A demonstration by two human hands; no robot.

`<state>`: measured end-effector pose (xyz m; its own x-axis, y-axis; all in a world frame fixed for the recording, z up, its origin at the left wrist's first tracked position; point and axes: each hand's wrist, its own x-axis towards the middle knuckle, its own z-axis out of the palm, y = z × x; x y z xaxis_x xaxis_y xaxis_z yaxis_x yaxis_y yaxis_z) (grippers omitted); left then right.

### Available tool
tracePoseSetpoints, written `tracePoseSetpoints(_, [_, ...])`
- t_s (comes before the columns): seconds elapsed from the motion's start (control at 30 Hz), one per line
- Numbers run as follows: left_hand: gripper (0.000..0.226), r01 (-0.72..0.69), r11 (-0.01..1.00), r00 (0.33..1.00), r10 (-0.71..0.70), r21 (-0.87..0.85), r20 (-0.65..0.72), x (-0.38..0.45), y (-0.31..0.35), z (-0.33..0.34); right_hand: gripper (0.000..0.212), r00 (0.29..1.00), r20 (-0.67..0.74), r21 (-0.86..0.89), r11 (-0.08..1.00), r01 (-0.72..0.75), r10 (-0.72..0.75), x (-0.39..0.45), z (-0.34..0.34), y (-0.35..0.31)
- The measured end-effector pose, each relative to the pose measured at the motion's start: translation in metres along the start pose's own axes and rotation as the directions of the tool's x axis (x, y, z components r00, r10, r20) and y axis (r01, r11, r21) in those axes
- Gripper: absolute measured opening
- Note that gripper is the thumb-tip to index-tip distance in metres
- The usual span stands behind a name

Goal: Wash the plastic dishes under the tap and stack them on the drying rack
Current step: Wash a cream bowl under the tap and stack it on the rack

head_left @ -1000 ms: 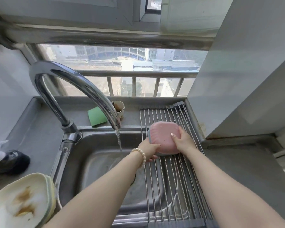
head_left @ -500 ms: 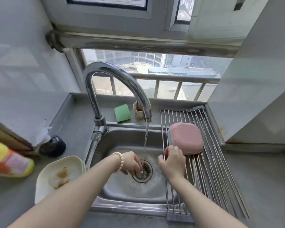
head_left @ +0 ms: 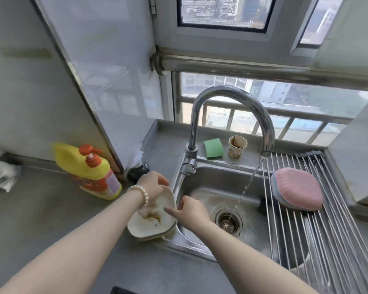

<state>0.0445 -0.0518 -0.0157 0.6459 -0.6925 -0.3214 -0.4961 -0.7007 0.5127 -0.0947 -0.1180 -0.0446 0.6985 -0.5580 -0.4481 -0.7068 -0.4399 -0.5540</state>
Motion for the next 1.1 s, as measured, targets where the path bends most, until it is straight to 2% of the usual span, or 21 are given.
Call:
tracePoseSetpoints(0.13, [0.042, 0.076, 0.984, 0.996, -0.066, 0.163, -0.066, -0.002, -0.049, 0.000, 0.033, 0.999, -0.026, -0.046, 0.998, -0.039, 0.038, 0.001, 0.014, -0.003])
tracePoseSetpoints(0.23, [0.045, 0.102, 0.962, 0.994, -0.092, 0.255, -0.052, -0.002, -0.077, 0.005, 0.033, 0.999, -0.027, -0.065, 0.997, -0.040, 0.038, 0.001, 0.021, -0.006])
tracePoseSetpoints(0.33, [0.052, 0.122, 0.950, 0.992, -0.121, 0.287, -0.022, -0.002, -0.090, 0.008, 0.023, 0.999, -0.010, -0.060, 0.997, -0.052, 0.051, 0.001, 0.024, -0.011])
tracePoseSetpoints(0.4, [0.053, 0.099, 0.952, 0.995, -0.091, 0.291, -0.042, 0.000, -0.094, 0.010, 0.014, 0.999, -0.014, -0.126, 0.991, -0.032, 0.031, -0.002, 0.024, -0.016])
tracePoseSetpoints(0.5, [0.050, 0.063, 0.949, 0.997, -0.046, 0.309, -0.061, 0.000, -0.097, 0.011, 0.019, 1.000, -0.017, -0.276, 0.961, 0.006, -0.012, -0.007, 0.021, -0.022])
tracePoseSetpoints(0.57, [0.042, 0.039, 0.936, 0.997, -0.011, 0.350, -0.082, 0.000, -0.100, 0.013, 0.017, 1.000, 0.002, -0.281, 0.960, -0.001, 0.001, -0.009, 0.021, -0.024])
tracePoseSetpoints(0.63, [0.036, 0.033, 0.941, 0.991, 0.013, 0.337, -0.134, -0.002, -0.102, 0.016, 0.017, 0.999, 0.022, -0.174, 0.984, -0.025, 0.029, -0.008, 0.021, -0.025])
tracePoseSetpoints(0.7, [0.035, 0.038, 0.965, 0.983, 0.010, 0.261, -0.181, 0.000, -0.101, 0.018, 0.024, 0.998, 0.050, 0.086, 0.996, -0.040, 0.035, -0.006, 0.022, -0.023])
tracePoseSetpoints(0.77, [0.037, 0.048, 0.986, 0.980, -0.015, 0.162, -0.199, 0.000, -0.092, 0.015, 0.024, 0.996, 0.084, 0.324, 0.944, -0.062, 0.037, -0.008, 0.020, -0.019])
tracePoseSetpoints(0.8, [0.037, 0.056, 0.990, 0.977, -0.028, 0.126, -0.210, 0.002, -0.088, 0.013, 0.024, 0.995, 0.090, 0.387, 0.920, -0.067, 0.035, -0.009, 0.016, -0.017])
tracePoseSetpoints(0.93, [0.027, 0.060, 0.998, 0.974, -0.058, 0.000, -0.219, 0.002, -0.067, 0.000, 0.018, 0.995, 0.096, 0.512, 0.857, -0.051, 0.002, -0.012, -0.003, -0.007])
tracePoseSetpoints(1.0, [0.020, 0.001, 0.990, 0.988, -0.023, -0.140, -0.156, 0.004, -0.052, -0.004, 0.012, 0.997, 0.080, 0.525, 0.850, -0.036, -0.007, -0.014, -0.021, 0.006])
tracePoseSetpoints(1.1, [0.011, -0.048, 0.929, 0.999, 0.039, -0.368, -0.032, 0.005, -0.026, -0.001, 0.017, 0.999, 0.053, 0.568, 0.822, -0.037, 0.008, -0.018, -0.051, 0.033])
